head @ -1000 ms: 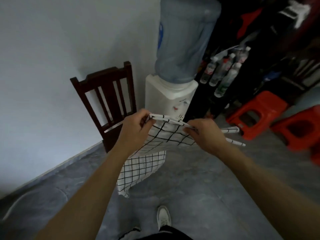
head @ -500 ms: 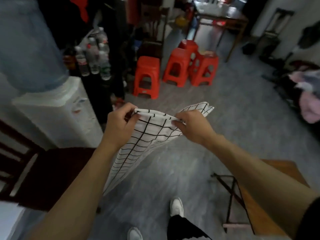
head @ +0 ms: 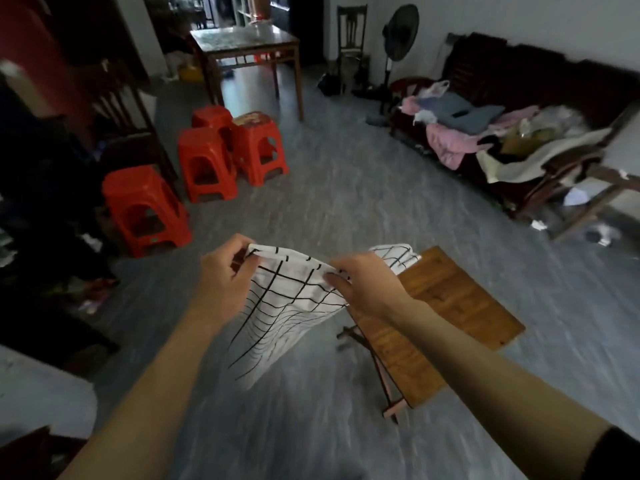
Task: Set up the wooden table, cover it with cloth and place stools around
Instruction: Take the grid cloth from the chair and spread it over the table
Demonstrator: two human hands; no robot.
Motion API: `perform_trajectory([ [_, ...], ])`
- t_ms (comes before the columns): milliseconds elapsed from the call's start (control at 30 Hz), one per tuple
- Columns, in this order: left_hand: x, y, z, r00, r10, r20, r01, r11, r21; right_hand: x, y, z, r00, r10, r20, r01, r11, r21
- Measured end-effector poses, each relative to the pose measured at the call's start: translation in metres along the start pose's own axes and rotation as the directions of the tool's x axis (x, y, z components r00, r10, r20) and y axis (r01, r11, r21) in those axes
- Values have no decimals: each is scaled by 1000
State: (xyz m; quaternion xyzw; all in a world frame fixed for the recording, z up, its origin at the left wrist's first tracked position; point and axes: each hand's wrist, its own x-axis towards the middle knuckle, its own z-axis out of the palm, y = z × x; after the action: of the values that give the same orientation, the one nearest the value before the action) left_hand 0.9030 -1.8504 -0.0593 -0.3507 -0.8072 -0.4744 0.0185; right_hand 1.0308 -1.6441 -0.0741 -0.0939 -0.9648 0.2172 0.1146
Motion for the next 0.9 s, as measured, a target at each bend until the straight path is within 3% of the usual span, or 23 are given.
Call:
perform_trajectory([
  [133,14,27,50,999,21,45,-20,999,-25,-10,48,-36,999,8,35,-10,998,54],
  [300,34,35,84,986,44,161,-20,989,-146,-8,79,-55,1000,23,6,-24,965,262],
  [500,74,10,100,968,82,238,-27,974,-223,18,94,-64,982,92,166,-155,894,421],
  [700,110,-7,112,956,123,268,-31,945,-324,52,84,-71,979,88,186,-137,953,272],
  [900,124,-12,120,942,137,305,-36,948,-315,65,83,-53,993,86,80,-102,970,219],
])
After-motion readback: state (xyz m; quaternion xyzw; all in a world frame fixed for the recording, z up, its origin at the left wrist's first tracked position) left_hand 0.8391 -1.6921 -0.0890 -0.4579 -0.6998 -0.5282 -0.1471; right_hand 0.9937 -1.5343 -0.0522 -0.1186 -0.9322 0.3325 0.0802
